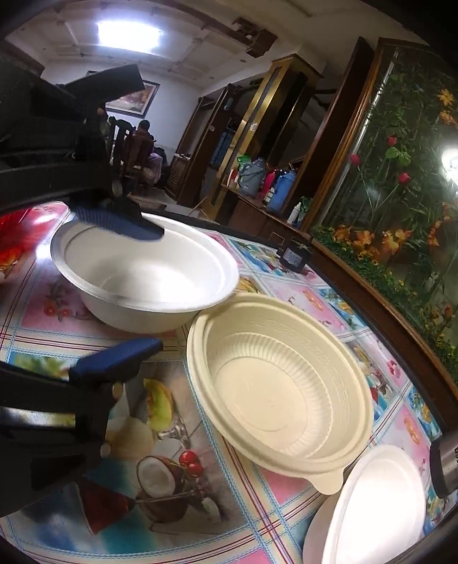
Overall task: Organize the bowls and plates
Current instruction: 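Reach the left gripper to the large white bowl and grasp its rim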
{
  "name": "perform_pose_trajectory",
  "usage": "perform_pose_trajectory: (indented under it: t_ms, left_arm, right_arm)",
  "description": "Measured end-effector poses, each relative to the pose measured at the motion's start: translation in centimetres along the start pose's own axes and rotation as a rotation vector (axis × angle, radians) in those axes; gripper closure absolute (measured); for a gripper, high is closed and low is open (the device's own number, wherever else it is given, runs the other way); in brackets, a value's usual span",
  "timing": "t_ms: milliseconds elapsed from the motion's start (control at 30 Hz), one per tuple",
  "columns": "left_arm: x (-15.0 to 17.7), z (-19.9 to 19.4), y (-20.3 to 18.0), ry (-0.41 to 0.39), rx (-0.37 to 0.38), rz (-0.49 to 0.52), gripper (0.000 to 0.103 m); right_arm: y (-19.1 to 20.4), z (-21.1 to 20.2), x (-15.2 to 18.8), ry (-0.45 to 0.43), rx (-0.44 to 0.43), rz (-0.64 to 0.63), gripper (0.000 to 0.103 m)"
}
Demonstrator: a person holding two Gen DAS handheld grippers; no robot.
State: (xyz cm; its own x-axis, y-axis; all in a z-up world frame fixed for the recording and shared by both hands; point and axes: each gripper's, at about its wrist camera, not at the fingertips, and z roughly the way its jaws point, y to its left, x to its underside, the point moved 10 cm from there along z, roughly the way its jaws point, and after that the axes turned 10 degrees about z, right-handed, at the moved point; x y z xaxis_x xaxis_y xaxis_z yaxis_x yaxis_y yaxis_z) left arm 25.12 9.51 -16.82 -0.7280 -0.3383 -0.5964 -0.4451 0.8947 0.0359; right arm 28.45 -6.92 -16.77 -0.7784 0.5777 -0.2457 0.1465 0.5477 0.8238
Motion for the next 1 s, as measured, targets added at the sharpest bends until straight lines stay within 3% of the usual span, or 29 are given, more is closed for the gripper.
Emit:
perform_pose_trajectory:
  t_ms: [100, 267, 333, 400, 567, 867, 1000]
  left_arm:
    - [-0.2, -0.2, 0.0, -0.020, -0.010, 0.012, 0.016]
    - [-0.2, 0.0, -0.4, -0.022, 0.006, 0.024, 0.017]
    - [-0.1, 0.0, -0.7, -0.021, 0.023, 0.031, 0.021]
    - [-0.1, 0.0, -1.1, -0.023, 0.039, 0.039, 0.033]
    - [0.4, 0.6, -1.9, 0.009, 0.088, 0.051, 0.058]
    - [0.8, 0.8, -2.8, 0.025, 0.144, 0.052, 0.082]
    - [0.7, 0.7, -3.0, 0.019, 0.157, 0.052, 0.086]
  right_arm:
    - [-0.3, 0.0, -0.1, -0.012, 0.025, -0.011, 0.060]
    - [-0.5, -0.1, -0.2, -0.028, 0.045, -0.019, 0.066]
    - [-0.6, -0.2, -0.2, -0.029, 0.047, -0.017, 0.066]
    - [-0.6, -0.3, -0.2, -0.034, 0.053, -0.023, 0.066]
    - [-0.8, -0.3, -0.1, -0.038, 0.076, -0.040, 0.079]
    - [-1.1, -0.2, 0.0, -0.034, 0.090, -0.039, 0.089]
    - [-1.1, -0.3, 0.0, -0.032, 0.086, -0.037, 0.093]
